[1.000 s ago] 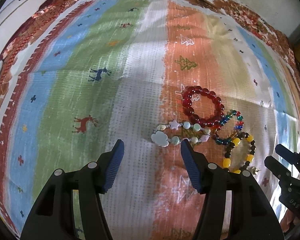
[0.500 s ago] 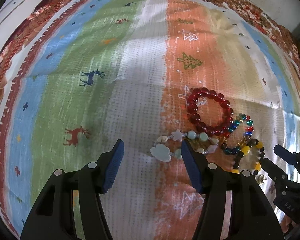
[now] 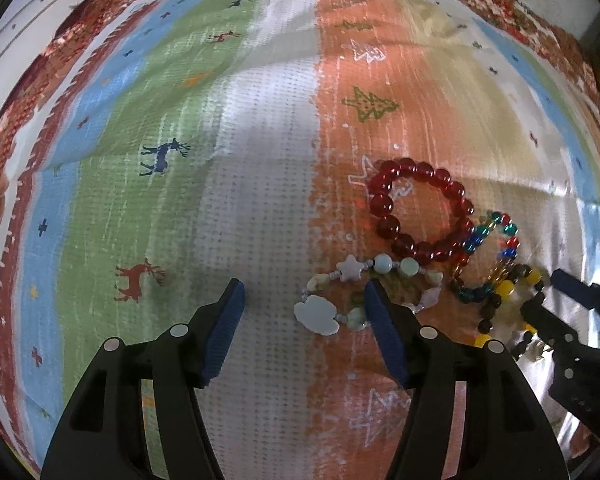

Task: Organize jewelry
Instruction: 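Close left gripper on the white pearl bracelet while right gripper closes on the yellow-black bracelet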

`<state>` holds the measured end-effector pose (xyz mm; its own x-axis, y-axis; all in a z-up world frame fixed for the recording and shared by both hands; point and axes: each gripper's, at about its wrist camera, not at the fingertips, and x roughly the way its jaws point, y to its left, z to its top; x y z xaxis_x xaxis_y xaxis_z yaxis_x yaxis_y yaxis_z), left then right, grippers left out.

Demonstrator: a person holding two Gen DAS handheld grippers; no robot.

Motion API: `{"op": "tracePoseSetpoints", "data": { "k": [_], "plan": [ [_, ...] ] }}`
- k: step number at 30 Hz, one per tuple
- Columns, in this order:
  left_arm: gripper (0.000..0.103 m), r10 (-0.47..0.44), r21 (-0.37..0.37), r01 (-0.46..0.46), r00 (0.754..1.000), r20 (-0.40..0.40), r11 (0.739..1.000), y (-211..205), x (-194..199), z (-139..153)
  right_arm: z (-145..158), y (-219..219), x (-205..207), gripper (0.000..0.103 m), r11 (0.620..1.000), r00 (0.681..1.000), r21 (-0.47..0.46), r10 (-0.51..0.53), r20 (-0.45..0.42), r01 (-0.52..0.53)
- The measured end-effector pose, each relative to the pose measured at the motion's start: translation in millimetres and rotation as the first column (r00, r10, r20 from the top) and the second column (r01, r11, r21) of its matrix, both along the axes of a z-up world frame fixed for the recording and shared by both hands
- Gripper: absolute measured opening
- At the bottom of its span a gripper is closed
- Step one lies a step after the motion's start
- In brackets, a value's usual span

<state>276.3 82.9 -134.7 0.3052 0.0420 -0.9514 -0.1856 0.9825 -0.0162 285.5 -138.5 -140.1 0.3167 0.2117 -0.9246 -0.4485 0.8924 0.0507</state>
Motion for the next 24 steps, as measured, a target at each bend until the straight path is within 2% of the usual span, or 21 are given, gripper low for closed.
{"op": "tracePoseSetpoints", "data": {
  "k": [2, 3, 5, 7, 8, 10, 11, 24],
  "plan": [
    [0.059, 0.008, 0.003, -0.008, 1.000, 0.001, 1.000, 0.8, -0.4, -1.6, -0.9, 0.2, -0.5, 0.056, 1.000, 1.000, -0.002, 0.002, -0.001, -0.002],
    [0.054, 0.013, 0.004, -0.013, 1.000, 0.001, 1.000, 1.8, -1.0, -1.5, -1.5, 0.4, -0.8, 0.055, 1.000, 1.000, -0.004, 0.004, -0.004, -0.004],
    [0.048, 0.021, 0.000, -0.021, 1.000, 0.006, 1.000, 5.2, -1.9, -1.7, -2.2, 0.3, -1.8, 0.047, 1.000, 1.000, -0.022, 0.007, 0.002, -0.007],
    [0.041, 0.018, 0.003, -0.018, 1.000, 0.007, 1.000, 6.6, -2.0, -2.7, -2.3, -1.3, -1.5, 0.031, 1.000, 1.000, -0.024, 0.002, 0.000, -0.002],
    [0.037, 0.009, 0.001, -0.009, 1.000, 0.009, 1.000, 6.4, -2.0, -3.0, -2.2, -2.3, -1.1, 0.027, 1.000, 1.000, -0.024, 0.001, -0.002, -0.001],
    [0.020, -0.003, 0.004, 0.003, 1.000, 0.010, 1.000, 5.5, -2.0, -2.7, -2.7, -4.4, -0.2, 0.013, 1.000, 1.000, -0.020, -0.003, -0.009, 0.002],
    [0.017, -0.005, 0.005, 0.005, 1.000, 0.009, 1.000, 5.7, -2.1, -2.7, -2.5, -5.2, -0.1, 0.012, 1.000, 1.000, -0.020, -0.003, -0.009, 0.003],
    [0.017, -0.006, -0.048, 0.007, 1.000, 0.029, 0.999, 10.5, -6.9, 11.3, 9.5, -3.5, -9.0, 0.011, 1.000, 1.000, -0.014, 0.028, 0.011, -0.028]
  ]
}}
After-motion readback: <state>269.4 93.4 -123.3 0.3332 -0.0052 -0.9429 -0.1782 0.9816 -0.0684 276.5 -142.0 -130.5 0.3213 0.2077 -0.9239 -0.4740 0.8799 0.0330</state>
